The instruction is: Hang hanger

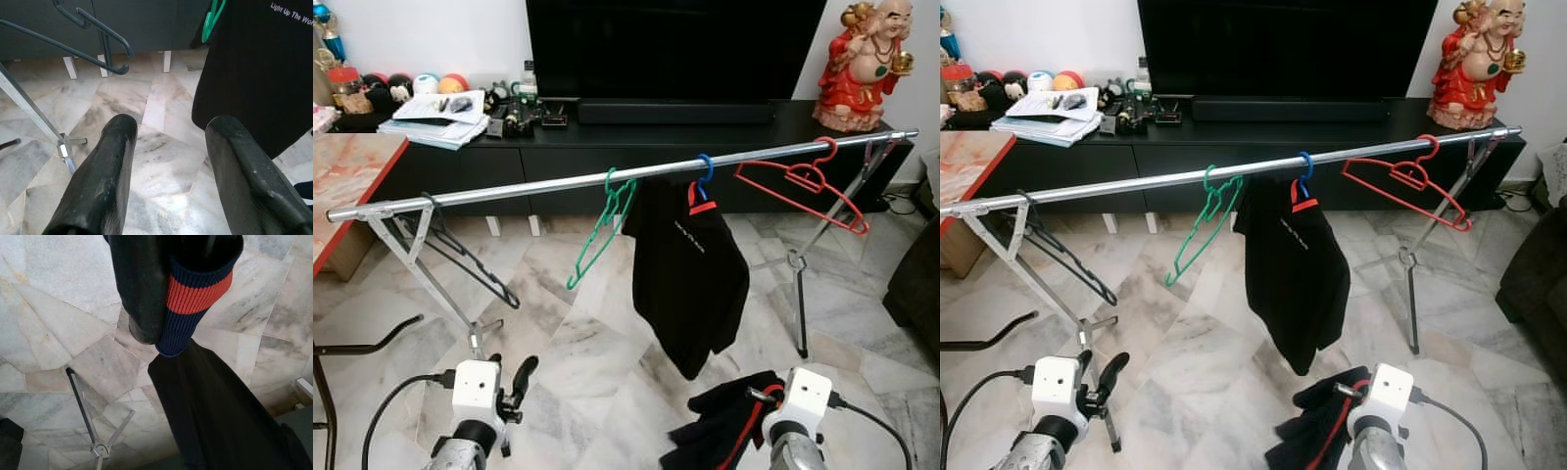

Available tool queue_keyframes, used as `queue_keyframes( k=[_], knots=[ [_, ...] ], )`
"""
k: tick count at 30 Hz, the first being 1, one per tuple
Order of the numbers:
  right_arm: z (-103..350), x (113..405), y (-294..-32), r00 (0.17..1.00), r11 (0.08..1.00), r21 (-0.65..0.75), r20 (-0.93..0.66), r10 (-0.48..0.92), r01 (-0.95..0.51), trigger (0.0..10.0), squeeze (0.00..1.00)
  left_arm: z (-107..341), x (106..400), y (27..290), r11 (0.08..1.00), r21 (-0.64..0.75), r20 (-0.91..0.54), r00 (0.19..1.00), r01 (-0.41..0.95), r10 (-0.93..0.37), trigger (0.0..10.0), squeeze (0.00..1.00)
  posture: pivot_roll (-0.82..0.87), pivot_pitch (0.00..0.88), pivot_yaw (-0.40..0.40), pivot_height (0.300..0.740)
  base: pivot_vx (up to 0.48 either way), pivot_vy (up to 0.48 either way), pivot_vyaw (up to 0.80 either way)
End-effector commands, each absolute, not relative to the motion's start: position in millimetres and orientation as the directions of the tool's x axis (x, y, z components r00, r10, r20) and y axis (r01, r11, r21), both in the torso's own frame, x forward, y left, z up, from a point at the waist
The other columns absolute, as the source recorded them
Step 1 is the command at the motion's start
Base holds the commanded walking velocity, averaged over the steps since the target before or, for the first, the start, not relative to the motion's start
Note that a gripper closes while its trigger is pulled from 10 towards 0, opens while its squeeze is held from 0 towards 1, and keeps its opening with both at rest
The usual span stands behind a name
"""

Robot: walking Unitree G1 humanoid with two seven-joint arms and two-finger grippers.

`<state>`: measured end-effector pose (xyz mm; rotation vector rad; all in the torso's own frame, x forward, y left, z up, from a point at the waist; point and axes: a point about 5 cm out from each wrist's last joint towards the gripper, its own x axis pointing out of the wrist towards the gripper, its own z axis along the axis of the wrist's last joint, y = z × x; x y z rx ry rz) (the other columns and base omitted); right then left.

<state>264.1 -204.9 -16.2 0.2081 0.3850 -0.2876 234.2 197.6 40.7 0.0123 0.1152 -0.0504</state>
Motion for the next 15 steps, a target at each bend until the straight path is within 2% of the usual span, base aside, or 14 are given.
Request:
queue_keyframes(
  k=[1, 4, 10, 15],
  knots=[
    [-15.8, 265.1, -204.3, 0.886, 0.937, 0.148, -0.399, -0.237, 0.317, 10.0, 0.00, 40.8, 233.5, 198.6, 0.998, 0.016, -0.115, 0.991, 0.065, -0.062, 10.0, 0.00, 0.02, 0.069, -0.009, 0.740, 0.000, 0.000, 0.00],
    [-16.1, 264.8, -203.9, 0.885, 0.937, 0.147, -0.400, -0.237, 0.317, 10.0, 0.00, 41.2, 233.7, 198.7, 0.997, 0.016, -0.113, 0.991, 0.069, -0.067, 10.0, 0.00, 0.02, 0.069, -0.008, 0.740, 0.000, 0.000, 0.00],
    [-17.2, 263.7, -204.5, 0.880, 0.934, 0.148, -0.408, -0.241, 0.324, 10.0, 0.00, 43.7, 235.0, 197.2, 0.997, 0.015, -0.105, 0.991, 0.081, -0.079, 10.0, 0.00, 0.02, 0.069, -0.007, 0.740, 0.268, 0.000, 0.00],
    [-17.0, 264.3, -203.8, 0.881, 0.936, 0.149, -0.409, -0.236, 0.320, 10.0, 0.00, 44.5, 235.4, 196.4, 0.996, 0.014, -0.103, 0.991, 0.086, -0.085, 10.0, 0.00, 0.02, 0.069, -0.007, 0.740, 0.275, 0.000, -0.76]
  ],
)
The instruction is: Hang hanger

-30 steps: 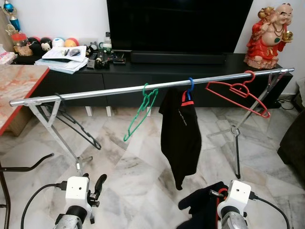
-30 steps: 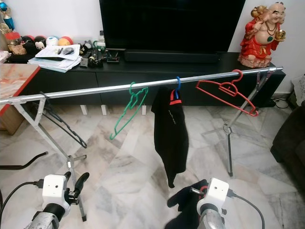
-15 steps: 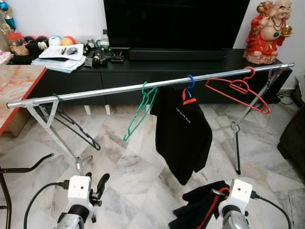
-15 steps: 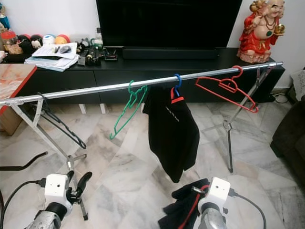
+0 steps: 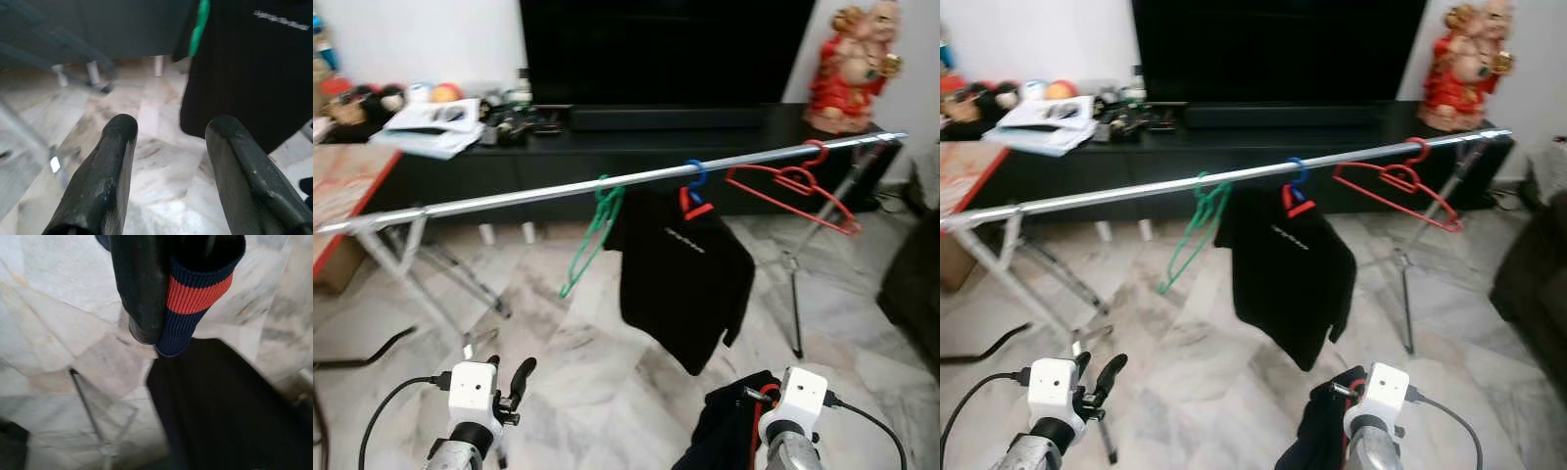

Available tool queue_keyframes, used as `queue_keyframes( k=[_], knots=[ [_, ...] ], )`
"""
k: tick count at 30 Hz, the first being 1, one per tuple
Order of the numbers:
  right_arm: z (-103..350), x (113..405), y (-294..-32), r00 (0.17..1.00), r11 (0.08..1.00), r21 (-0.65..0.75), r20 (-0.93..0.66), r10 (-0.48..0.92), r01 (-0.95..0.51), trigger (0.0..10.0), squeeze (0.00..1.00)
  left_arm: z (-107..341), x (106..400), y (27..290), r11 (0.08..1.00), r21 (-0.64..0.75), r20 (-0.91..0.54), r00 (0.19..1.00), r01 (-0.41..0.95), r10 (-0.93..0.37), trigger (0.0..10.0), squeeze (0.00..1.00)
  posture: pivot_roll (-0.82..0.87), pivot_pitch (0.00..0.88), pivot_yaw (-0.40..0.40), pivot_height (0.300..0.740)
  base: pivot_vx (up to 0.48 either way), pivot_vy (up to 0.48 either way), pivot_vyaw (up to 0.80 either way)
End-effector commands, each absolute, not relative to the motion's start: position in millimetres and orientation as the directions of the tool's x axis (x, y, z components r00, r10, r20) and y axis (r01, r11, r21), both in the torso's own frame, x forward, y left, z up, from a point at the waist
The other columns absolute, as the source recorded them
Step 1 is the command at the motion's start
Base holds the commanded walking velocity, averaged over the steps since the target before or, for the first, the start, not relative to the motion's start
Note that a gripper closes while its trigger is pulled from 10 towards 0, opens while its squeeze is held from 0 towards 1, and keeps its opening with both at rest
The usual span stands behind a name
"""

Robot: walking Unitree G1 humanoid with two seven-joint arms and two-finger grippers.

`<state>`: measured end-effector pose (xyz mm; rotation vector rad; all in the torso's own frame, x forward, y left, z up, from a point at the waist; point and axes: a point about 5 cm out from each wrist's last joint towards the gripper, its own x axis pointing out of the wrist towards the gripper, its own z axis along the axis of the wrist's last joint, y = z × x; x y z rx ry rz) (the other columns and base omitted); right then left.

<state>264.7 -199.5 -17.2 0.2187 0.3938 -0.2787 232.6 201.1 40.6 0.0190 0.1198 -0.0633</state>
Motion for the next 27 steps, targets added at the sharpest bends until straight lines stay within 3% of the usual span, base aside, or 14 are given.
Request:
queue_keyframes(
  k=[1, 27],
  knots=[
    [-16.8, 264.5, -203.7, 0.883, 0.936, 0.150, -0.406, -0.236, 0.320, 10.0, 0.00, 44.8, 235.5, 196.3, 0.996, 0.015, -0.102, 0.991, 0.087, -0.085, 10.0, 0.00, 0.02, 0.070, -0.008, 0.740, 0.274, 0.000, -0.59],
    [-19.4, 262.9, -198.9, 0.883, 0.945, 0.137, -0.416, -0.218, 0.298, 10.0, 0.00, 70.6, 246.8, 195.5, 0.996, 0.002, -0.001, 0.996, 0.087, -0.087, 10.0, 0.00, 0.03, 0.067, -0.010, 0.740, 0.278, 0.000, 0.00]
  ],
)
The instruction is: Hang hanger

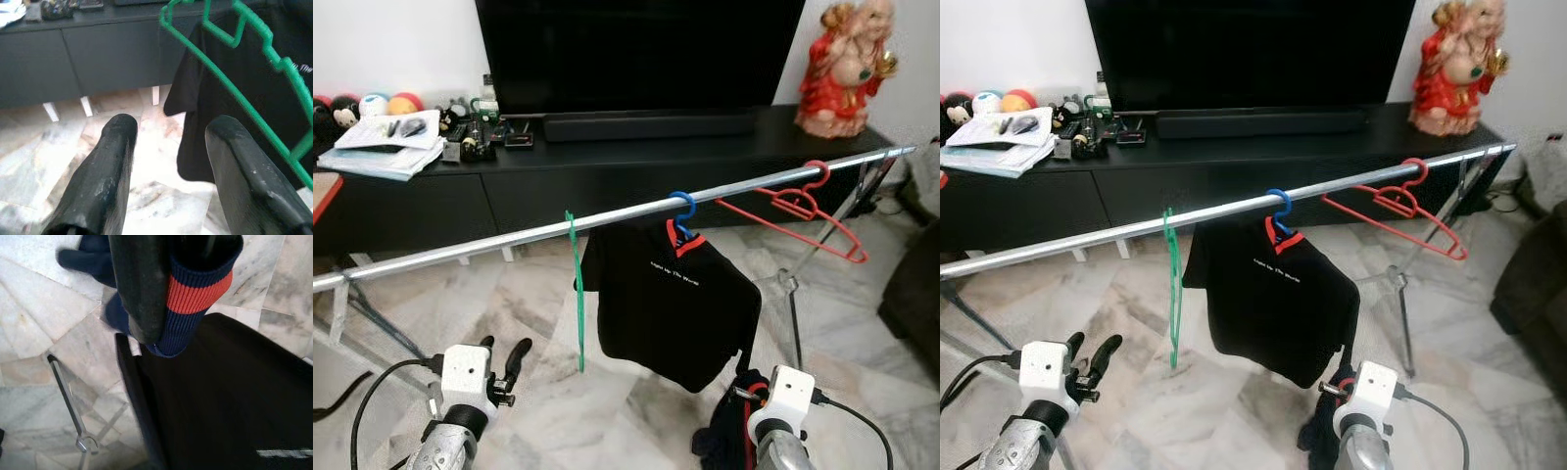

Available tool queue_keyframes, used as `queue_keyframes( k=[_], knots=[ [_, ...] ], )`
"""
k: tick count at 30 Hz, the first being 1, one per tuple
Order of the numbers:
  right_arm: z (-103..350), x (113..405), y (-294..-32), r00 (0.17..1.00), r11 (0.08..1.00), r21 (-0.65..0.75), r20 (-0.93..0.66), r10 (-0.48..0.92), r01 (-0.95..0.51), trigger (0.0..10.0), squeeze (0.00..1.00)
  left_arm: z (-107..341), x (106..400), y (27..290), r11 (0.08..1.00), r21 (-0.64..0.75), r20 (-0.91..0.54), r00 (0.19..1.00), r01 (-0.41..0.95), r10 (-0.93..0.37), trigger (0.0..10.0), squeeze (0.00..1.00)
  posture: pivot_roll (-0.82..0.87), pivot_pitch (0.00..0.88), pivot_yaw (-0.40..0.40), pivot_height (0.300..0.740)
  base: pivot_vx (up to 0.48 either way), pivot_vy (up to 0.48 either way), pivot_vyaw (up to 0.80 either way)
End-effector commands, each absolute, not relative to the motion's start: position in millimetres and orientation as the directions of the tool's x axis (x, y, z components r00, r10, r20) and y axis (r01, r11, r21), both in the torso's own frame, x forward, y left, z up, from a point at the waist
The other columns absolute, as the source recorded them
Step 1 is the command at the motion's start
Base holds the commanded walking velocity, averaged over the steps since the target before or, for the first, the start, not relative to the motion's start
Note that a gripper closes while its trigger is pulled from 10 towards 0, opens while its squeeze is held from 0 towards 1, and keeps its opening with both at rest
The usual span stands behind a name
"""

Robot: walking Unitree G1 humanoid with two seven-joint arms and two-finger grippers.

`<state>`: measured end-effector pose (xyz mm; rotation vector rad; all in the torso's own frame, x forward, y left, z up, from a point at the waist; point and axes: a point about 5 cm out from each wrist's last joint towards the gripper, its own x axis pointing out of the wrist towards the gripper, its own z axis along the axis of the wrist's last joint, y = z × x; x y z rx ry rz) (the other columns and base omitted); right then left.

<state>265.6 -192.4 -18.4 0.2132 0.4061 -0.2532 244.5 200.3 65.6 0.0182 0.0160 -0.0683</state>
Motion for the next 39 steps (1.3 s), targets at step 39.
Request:
queue_keyframes(
  k=[39],
  knots=[
    [-22.3, 261.6, -193.4, 0.878, 0.947, 0.140, -0.434, -0.203, 0.288, 10.0, 0.00, 104.0, 272.8, 167.8, 0.963, -0.110, -0.039, 0.967, 0.245, -0.251, 10.0, 0.00, 0.03, 0.082, 0.001, 0.740, 0.066, -0.085, 0.00]
  ],
)
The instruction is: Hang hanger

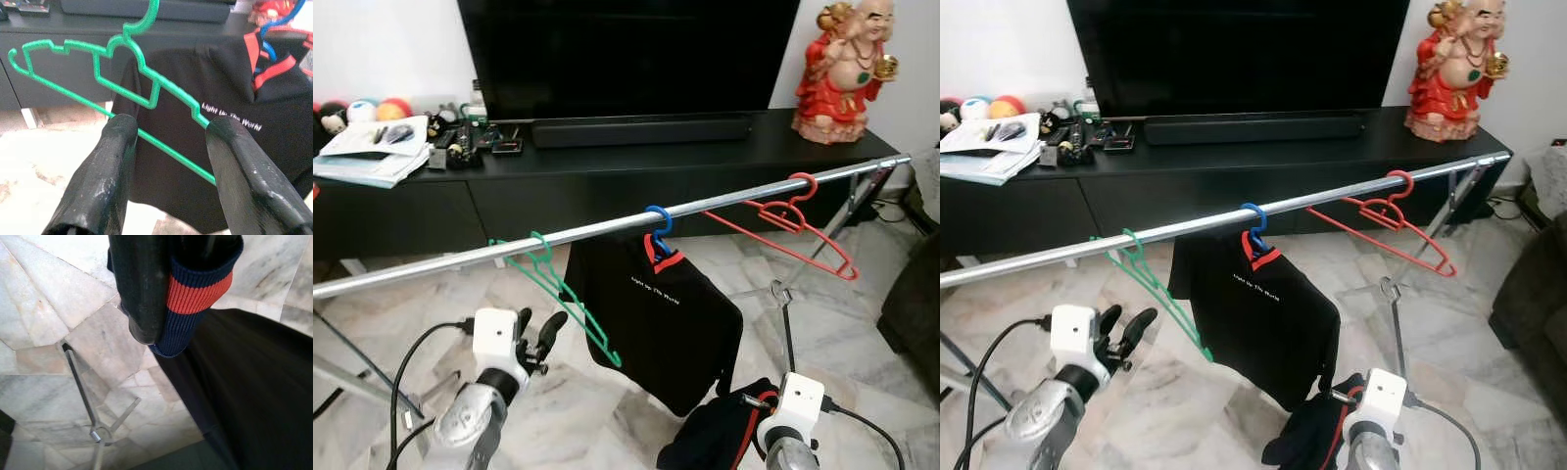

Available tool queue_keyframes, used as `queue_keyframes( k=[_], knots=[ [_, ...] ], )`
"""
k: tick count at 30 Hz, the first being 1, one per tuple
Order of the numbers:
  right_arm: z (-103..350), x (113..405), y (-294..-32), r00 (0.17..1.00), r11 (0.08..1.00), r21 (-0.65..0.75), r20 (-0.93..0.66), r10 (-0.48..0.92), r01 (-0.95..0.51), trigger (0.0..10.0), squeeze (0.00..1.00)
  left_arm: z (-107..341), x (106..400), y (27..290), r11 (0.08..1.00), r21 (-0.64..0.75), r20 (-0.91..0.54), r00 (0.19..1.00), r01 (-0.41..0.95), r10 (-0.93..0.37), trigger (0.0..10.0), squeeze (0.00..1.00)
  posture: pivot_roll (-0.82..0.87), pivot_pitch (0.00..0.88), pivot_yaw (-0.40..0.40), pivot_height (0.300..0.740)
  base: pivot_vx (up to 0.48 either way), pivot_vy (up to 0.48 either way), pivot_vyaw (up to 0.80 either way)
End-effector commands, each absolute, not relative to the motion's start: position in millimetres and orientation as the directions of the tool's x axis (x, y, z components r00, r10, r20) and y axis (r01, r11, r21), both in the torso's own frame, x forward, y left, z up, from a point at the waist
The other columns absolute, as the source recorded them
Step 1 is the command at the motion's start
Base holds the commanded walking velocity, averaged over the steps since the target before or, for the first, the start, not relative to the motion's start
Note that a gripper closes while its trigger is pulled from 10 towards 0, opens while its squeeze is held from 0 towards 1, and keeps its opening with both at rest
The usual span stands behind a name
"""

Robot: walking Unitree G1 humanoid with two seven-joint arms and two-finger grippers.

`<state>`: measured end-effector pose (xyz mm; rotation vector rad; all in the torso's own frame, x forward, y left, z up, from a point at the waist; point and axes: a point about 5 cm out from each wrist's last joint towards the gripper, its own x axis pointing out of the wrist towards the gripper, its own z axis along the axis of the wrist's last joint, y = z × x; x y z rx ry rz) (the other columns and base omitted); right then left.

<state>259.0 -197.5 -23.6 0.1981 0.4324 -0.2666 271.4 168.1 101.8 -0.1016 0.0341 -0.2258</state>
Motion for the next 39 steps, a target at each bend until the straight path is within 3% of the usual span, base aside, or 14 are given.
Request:
queue_keyframes(
  k=[1, 7, 15, 19, 28, 39],
  knots=[
    [-22.4, 261.6, -193.1, 0.877, 0.947, 0.140, -0.435, -0.202, 0.288, 10.0, 0.00, 103.7, 274.0, 167.0, 0.962, -0.105, -0.047, 0.965, 0.252, -0.258, 10.0, 0.00, 0.03, 0.082, 0.002, 0.740, 0.000, 0.000, 0.00],
    [-22.9, 261.5, -191.8, 0.876, 0.948, 0.141, -0.439, -0.200, 0.286, 10.0, 0.00, 107.0, 284.9, 165.8, 0.965, -0.135, -0.040, 0.972, 0.226, -0.233, 10.0, 0.00, 0.03, 0.083, 0.005, 0.740, 0.000, 0.000, 0.00],
    [-23.1, 261.7, -189.9, 0.876, 0.948, 0.143, -0.441, -0.197, 0.285, 10.0, 0.00, 111.1, 301.5, 150.1, 0.906, -0.234, -0.126, 0.913, 0.353, -0.388, 10.0, 0.00, 0.03, 0.088, 0.016, 0.740, 0.000, 0.000, 0.00],
    [-23.2, 261.8, -189.1, 0.876, 0.948, 0.145, -0.441, -0.195, 0.284, 10.0, 0.00, 109.6, 305.9, 148.2, 0.900, -0.231, -0.144, 0.902, 0.369, -0.407, 10.0, 0.00, 0.03, 0.090, 0.017, 0.740, 0.000, 0.000, 0.00],
    [-23.3, 262.5, -186.2, 0.876, 0.948, 0.151, -0.444, -0.189, 0.281, 10.0, 0.00, 125.6, 331.7, 143.9, 0.909, -0.343, -0.123, 0.947, 0.239, -0.295, 10.0, 0.00, 0.03, 0.092, 0.022, 0.740, 0.000, 0.000, 0.00],
    [-23.3, 262.8, -185.5, 0.876, 0.948, 0.150, -0.445, -0.187, 0.279, 10.0, 0.00, 135.0, 343.7, 141.0, 0.924, -0.328, -0.138, 0.958, 0.196, -0.252, 10.0, 0.00, 0.04, 0.093, 0.023, 0.740, 0.000, 0.000, 0.00]
  ],
)
